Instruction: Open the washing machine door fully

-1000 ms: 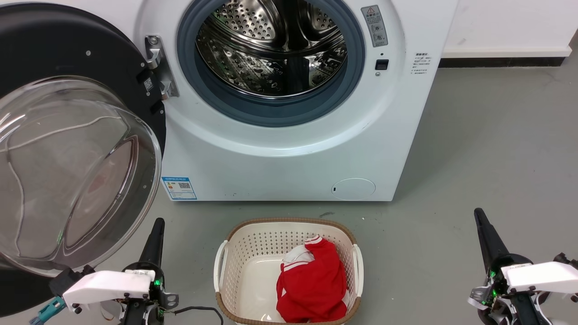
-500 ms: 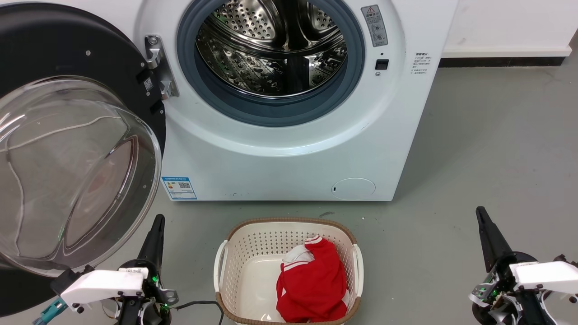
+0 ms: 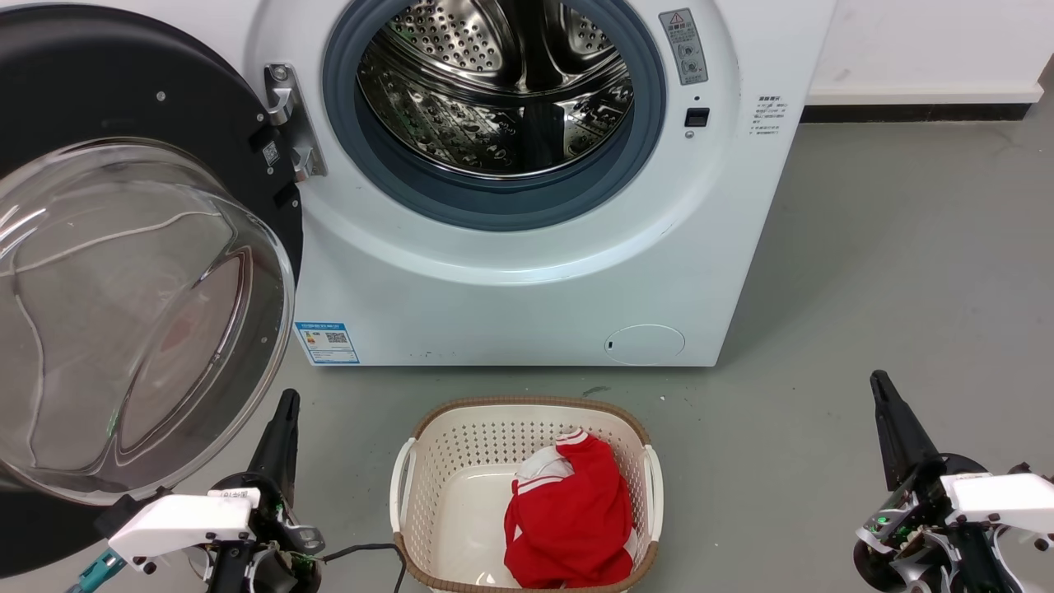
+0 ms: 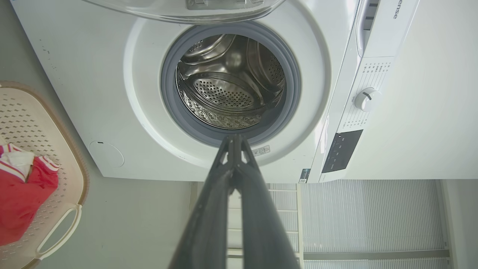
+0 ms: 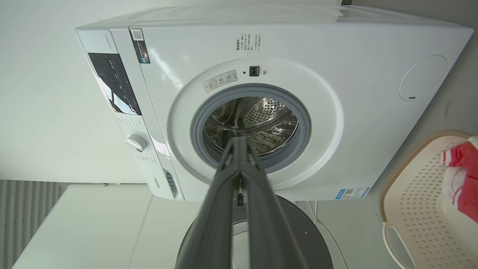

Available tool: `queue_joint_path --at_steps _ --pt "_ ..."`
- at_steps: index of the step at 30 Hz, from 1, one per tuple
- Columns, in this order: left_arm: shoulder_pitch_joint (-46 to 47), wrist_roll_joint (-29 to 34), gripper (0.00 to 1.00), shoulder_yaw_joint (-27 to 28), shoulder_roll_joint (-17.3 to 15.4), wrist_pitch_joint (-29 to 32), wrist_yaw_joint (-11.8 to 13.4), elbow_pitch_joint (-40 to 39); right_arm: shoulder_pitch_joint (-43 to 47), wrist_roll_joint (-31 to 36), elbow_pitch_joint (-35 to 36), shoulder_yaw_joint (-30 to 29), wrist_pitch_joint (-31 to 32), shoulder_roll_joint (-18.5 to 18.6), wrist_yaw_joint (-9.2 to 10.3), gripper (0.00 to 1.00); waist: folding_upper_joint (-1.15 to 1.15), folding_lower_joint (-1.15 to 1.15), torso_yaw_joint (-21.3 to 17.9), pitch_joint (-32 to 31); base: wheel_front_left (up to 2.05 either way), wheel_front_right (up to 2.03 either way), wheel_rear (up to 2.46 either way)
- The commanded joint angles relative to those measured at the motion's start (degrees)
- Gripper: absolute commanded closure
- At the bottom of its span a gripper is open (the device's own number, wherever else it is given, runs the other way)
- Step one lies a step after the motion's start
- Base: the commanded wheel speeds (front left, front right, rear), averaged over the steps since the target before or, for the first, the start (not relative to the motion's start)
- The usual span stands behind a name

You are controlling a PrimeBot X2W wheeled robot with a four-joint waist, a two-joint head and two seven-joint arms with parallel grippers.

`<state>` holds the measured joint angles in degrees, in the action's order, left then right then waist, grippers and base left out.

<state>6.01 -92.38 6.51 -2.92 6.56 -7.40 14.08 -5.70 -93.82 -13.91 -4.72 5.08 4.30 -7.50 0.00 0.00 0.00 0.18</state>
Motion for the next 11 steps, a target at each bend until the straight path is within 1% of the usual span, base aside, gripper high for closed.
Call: queue_joint_path --at_steps 1,11 --pt "0.44 -0.05 1.0 0.2 0.11 0.19 -0.27 0.07 -0.7 -0.11 -0.12 -0.1 0.15 -0.23 0.01 1.0 0.0 0.0 0.0 0.0 0.0 0.0 0.0" --pt "0.43 -0.05 1.0 0.2 0.1 0.19 -0.27 0.06 -0.73 0.16 -0.13 -0.31 0.4 -0.36 0.01 1.0 0.0 0.0 0.0 0.0 0.0 0.0 0.0"
